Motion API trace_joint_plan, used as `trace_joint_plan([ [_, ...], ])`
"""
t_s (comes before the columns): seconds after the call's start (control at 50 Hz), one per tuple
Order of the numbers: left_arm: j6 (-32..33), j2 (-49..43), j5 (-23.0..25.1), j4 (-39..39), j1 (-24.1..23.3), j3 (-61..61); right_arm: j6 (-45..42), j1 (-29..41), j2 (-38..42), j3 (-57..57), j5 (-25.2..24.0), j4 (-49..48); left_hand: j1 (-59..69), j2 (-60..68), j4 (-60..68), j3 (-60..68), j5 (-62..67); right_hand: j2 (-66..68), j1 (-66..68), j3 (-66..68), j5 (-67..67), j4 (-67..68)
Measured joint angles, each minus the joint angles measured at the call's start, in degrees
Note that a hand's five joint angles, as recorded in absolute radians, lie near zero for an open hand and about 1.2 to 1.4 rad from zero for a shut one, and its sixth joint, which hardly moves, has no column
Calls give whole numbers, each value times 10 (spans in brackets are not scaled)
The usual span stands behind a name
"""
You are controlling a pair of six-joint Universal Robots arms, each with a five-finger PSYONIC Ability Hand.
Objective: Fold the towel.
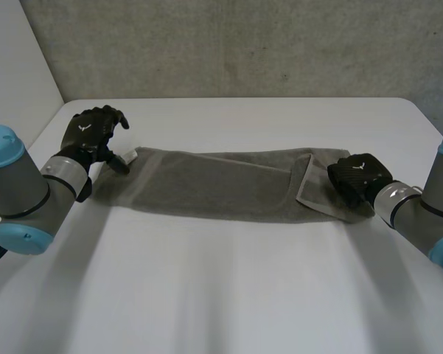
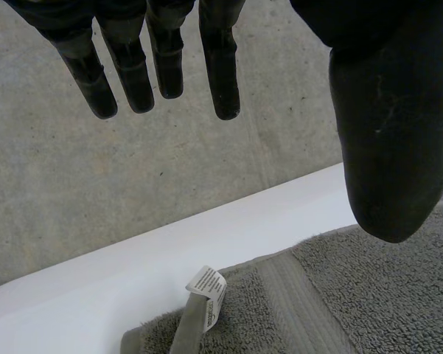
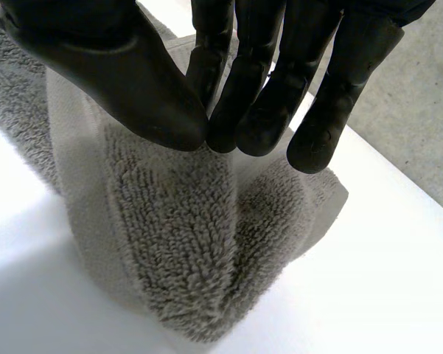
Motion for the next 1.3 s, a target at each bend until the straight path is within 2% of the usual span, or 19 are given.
trace_joint_plan([
  [0.08, 0, 0, 0, 0, 0, -1, 1, 0, 2, -4, 1, 4, 0, 0, -1, 0, 0, -37, -47, -36, -49, -44],
  [0.1, 0, 0, 0, 0, 0, -2, 1, 1, 2, -3, 1, 6, 0, 0, -2, 0, 0, -165, -166, -159, -178, -170],
  [0.16, 0, 0, 0, 0, 0, -2, 3, 1, 1, 0, 2, 9, 0, 0, -1, 0, 0, -360, -361, -355, -371, -362],
  [0.22, 0, 0, 0, 1, 0, -2, 4, 1, -2, 4, 2, 12, 0, 0, -1, 0, 0, -420, -426, -424, -452, -433],
  [0.3, 0, 0, 0, 4, 0, -3, 6, 1, -12, 14, 1, 19, 0, 0, -1, 0, 0, -428, -435, -433, -465, -443],
  [0.5, 0, 1, 0, 9, 0, -3, 3, 1, -23, 38, -7, 16, 0, 0, -1, 0, 0, -422, -427, -425, -439, -434],
  [0.74, 0, 0, 0, 9, 0, -3, -2, 0, 23, 6, -5, 5, 0, 0, -1, 0, 0, -14, -21, -16, -22, -20],
  [0.94, 0, 0, 0, 10, 0, -3, 13, -10, 24, -57, -1, 6, 0, -1, -2, 0, -1, -8, -16, 0, -13, 0],
  [1.08, 0, -1, 0, 10, 0, -3, 78, -9, 41, -164, 7, 6, 0, -1, -1, 0, -1, 0, -14, 1, -13, 0],
  [1.2, 0, -1, 0, 11, 1, -3, 133, -8, 88, -279, 46, 11, 0, -3, -1, 0, -3, 8, -14, 5, -13, 0],
  [1.3, 0, -1, 0, 11, 2, -3, 141, -8, 140, -360, 90, 20, 0, -3, -1, 0, -3, 9, -14, 5, -13, 0],
])
